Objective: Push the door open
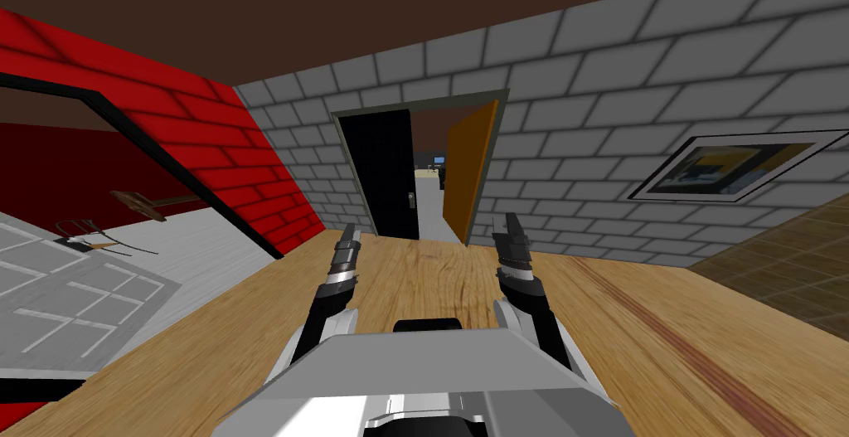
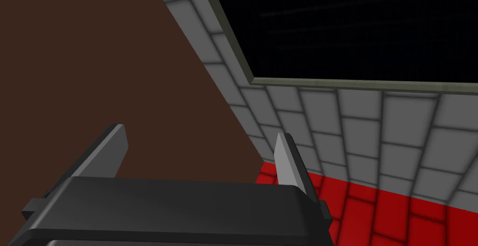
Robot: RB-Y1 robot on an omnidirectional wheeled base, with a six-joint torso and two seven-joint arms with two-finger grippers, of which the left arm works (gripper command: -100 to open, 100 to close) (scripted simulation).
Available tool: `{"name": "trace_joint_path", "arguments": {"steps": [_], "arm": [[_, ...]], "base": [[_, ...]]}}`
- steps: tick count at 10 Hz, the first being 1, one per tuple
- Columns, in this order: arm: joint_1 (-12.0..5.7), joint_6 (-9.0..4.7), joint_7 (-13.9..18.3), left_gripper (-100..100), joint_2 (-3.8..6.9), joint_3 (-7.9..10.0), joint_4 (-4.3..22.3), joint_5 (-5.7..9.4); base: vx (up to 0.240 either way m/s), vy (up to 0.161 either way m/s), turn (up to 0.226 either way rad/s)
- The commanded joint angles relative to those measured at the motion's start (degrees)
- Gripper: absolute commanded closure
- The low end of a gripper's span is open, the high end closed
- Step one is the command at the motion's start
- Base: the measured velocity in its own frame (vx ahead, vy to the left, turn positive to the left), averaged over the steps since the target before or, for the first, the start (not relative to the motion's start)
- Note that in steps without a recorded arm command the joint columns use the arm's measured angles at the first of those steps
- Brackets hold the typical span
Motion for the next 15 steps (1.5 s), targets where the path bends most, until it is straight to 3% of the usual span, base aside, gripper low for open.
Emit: {"name": "trace_joint_path", "arguments": {"steps": [1,8,14,15], "arm": [[-1.2,-0.02,0.16,-100,0.47,0.0,1.81,0.17],[-6.71,-0.12,0.88,-100,2.08,0.01,10.1,0.96],[-13.0,-0.23,1.7,-100,3.33,0.02,19.25,1.87],[-13.0,-0.23,1.7,-100,3.33,0.02,19.57,1.87]], "base": [[0.019,-0.078,0.029],[0.103,0.031,-0.009],[0.095,0.02,-0.005],[0.062,0.01,-0.004]]}}
